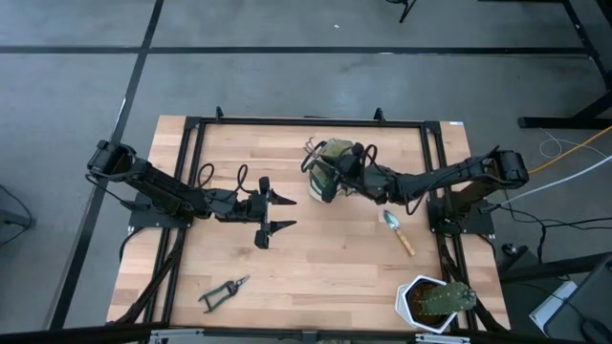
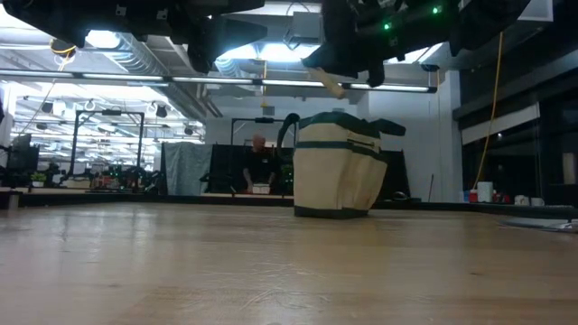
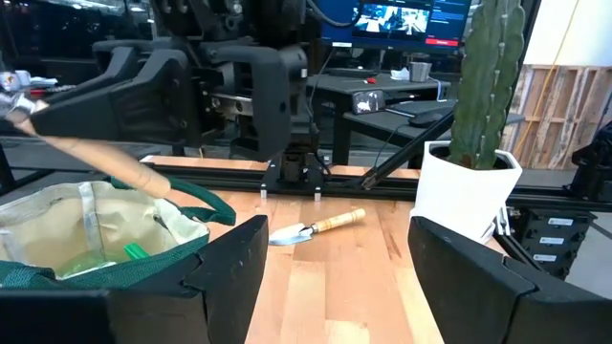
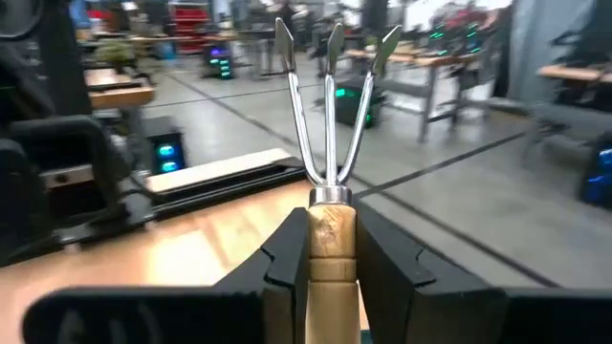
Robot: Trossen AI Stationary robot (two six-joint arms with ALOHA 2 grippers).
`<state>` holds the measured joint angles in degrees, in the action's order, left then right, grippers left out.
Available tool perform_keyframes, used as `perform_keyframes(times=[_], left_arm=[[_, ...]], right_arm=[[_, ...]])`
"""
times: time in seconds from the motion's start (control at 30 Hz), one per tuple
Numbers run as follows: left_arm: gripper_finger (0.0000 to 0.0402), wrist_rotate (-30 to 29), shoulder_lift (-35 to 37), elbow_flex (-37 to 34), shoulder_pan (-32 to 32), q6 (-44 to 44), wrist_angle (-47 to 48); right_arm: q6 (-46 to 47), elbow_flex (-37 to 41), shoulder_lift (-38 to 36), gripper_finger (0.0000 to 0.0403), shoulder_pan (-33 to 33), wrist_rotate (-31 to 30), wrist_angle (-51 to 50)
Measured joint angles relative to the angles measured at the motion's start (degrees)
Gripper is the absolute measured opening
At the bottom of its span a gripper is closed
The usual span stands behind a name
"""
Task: Pick & Place Garden tools in Gardening bag
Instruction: Put the hand rake into the gardening bag
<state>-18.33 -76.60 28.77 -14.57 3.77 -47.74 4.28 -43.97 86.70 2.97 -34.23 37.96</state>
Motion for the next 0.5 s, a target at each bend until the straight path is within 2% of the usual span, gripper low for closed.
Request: perform_keyframes(times=[0.07,0.3,0.5], left_arm=[[0.0251,0.0,0.0,0.0,0.0,0.0,0.0],[0.0251,0.0,0.0,0.0,0.0,0.0,0.0],[0.0251,0.0,0.0,0.0,0.0,0.0,0.0]], right_arm=[[-1.1,0.0,0.0,0.0068,0.7,-1.8,0.2],[-1.7,2.3,-0.5,0.0066,0.9,-1.7,-0.1],[-1.9,10.4,-0.7,0.0065,0.9,-4.1,13.0]])
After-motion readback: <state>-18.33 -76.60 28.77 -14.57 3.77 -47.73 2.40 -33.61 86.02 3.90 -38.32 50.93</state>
